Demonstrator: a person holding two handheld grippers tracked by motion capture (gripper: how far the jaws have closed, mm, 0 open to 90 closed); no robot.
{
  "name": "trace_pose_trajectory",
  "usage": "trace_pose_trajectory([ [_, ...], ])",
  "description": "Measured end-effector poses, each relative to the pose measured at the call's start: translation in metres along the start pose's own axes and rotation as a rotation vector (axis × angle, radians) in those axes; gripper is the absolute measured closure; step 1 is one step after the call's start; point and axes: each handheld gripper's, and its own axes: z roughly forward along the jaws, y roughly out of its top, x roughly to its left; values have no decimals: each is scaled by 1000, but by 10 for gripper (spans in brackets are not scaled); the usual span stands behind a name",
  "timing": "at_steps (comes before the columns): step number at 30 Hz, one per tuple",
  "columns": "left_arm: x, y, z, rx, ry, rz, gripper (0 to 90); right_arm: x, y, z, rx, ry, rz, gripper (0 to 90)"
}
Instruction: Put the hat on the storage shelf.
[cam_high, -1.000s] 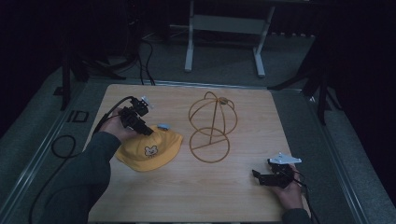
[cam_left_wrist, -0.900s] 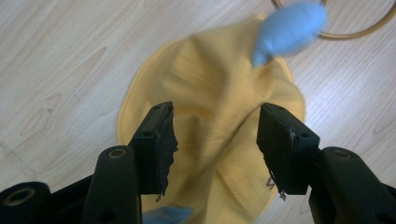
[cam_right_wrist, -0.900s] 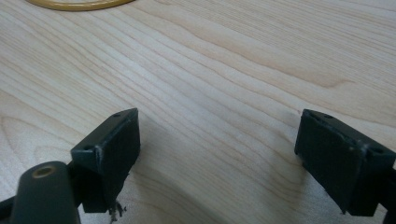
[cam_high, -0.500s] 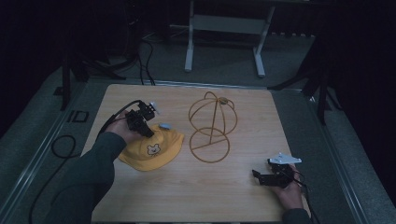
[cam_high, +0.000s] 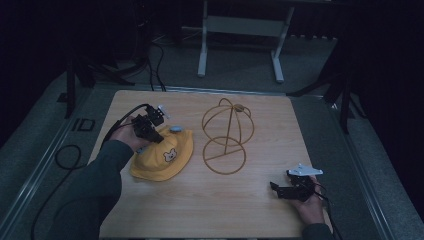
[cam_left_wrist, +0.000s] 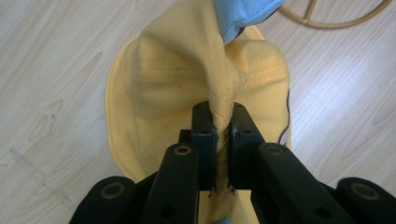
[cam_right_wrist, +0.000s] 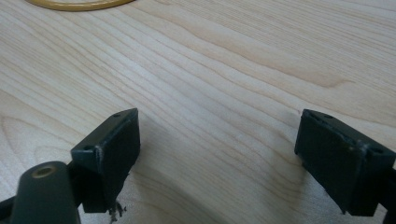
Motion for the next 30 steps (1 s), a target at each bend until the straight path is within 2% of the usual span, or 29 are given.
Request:
trace_pose_trajectory([
  [5,-2,5,-9,-26,-10,4,832,0,0,0,0,0,0,141],
  [18,3,11,-38,-95,7,-6,830,0,0,0,0,0,0,141],
  [26,3,12,-53,-173,-4,-20,827,0,0,0,-1,0,1,141],
  [30,4,11,-57,-196,-8,-26,827,0,0,0,-2,0,0,141],
])
